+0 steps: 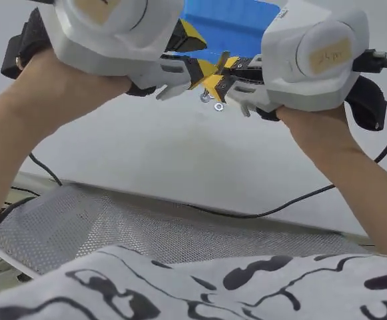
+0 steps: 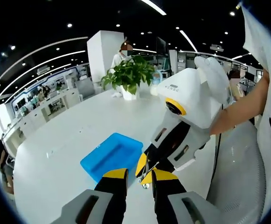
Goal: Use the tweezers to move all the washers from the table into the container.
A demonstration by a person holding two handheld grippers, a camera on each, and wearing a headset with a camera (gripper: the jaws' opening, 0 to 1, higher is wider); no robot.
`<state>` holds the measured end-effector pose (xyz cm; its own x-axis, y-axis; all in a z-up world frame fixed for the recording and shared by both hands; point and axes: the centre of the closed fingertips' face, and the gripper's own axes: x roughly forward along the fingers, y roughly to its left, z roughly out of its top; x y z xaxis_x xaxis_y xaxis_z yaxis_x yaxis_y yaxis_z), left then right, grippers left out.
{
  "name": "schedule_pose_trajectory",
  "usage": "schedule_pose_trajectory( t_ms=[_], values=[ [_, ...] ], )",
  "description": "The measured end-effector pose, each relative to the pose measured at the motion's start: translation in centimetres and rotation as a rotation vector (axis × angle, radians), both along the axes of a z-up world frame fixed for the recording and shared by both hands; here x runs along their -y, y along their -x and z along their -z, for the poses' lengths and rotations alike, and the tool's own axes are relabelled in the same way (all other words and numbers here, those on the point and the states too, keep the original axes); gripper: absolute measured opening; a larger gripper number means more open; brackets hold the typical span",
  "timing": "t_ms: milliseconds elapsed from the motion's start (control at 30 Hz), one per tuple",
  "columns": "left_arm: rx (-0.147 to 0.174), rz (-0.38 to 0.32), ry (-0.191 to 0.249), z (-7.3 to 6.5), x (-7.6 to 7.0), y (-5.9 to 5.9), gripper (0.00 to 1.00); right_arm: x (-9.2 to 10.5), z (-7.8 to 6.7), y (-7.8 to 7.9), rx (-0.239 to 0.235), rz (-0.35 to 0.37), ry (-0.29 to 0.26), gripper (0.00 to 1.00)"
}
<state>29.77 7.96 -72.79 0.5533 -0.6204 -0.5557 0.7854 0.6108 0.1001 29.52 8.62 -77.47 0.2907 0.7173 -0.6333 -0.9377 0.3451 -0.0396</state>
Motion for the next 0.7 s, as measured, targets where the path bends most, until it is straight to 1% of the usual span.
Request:
schedule_pose_trajectory(
  t_ms=[33, 100, 167, 200, 267, 433, 500, 533, 567, 600, 633, 667, 700],
  values=[
    [0.005, -0.022, 0.006, -0.1, -0.3, 0.0, 0.24, 0.0, -0.1, -0.1, 0.002, 0.001, 0.000, 0.03],
    [-0.005, -0.036, 0.011, -0.1, -0.6, 0.4, 0.31, 0.0, -0.5, -0.4, 0.004, 0.002, -0.003, 0.03],
    [-0.008, -0.041, 0.010, 0.1, -0.8, 0.7, 0.38, -0.1, -0.7, -0.6, -0.009, 0.011, -0.020, 0.03],
    [-0.013, -0.048, 0.014, 0.2, -1.0, 0.9, 0.42, -0.1, -0.9, -0.8, -0.022, 0.024, -0.038, 0.03],
    [-0.033, -0.066, 0.015, 0.5, -1.3, 1.2, 0.51, -0.1, -1.1, -1.2, -0.027, 0.031, -0.046, 0.03],
    [-0.040, -0.113, -0.003, 0.9, -2.3, 1.9, 0.63, -0.2, -2.0, -2.0, -0.027, 0.043, -0.068, 0.03],
    [-0.054, -0.138, -0.002, 1.2, -2.8, 2.2, 0.69, -0.2, -2.4, -2.5, -0.025, 0.049, -0.076, 0.03],
    [-0.062, -0.164, 0.005, 1.1, -3.1, 2.4, 0.73, -0.1, -2.6, -2.7, -0.017, 0.053, -0.075, 0.03],
    [-0.062, -0.186, 0.014, 1.0, -3.3, 2.4, 0.78, -0.1, -2.7, -2.9, -0.012, 0.055, -0.076, 0.03],
    [-0.056, -0.212, 0.038, 0.7, -3.5, 2.4, 0.82, -0.1, -2.9, -3.2, -0.006, 0.059, -0.077, 0.03],
    [-0.056, -0.222, 0.052, 0.6, -3.6, 2.5, 0.85, -0.1, -3.0, -3.4, -0.002, 0.061, -0.079, 0.03],
    [-0.057, -0.234, 0.070, 0.4, -3.8, 2.7, 0.86, -0.1, -3.3, -3.7, 0.003, 0.064, -0.084, 0.03],
    [-0.054, -0.243, 0.077, 0.3, -4.0, 2.8, 0.87, -0.1, -3.3, -4.1, 0.007, 0.067, -0.087, 0.03]
  ],
)
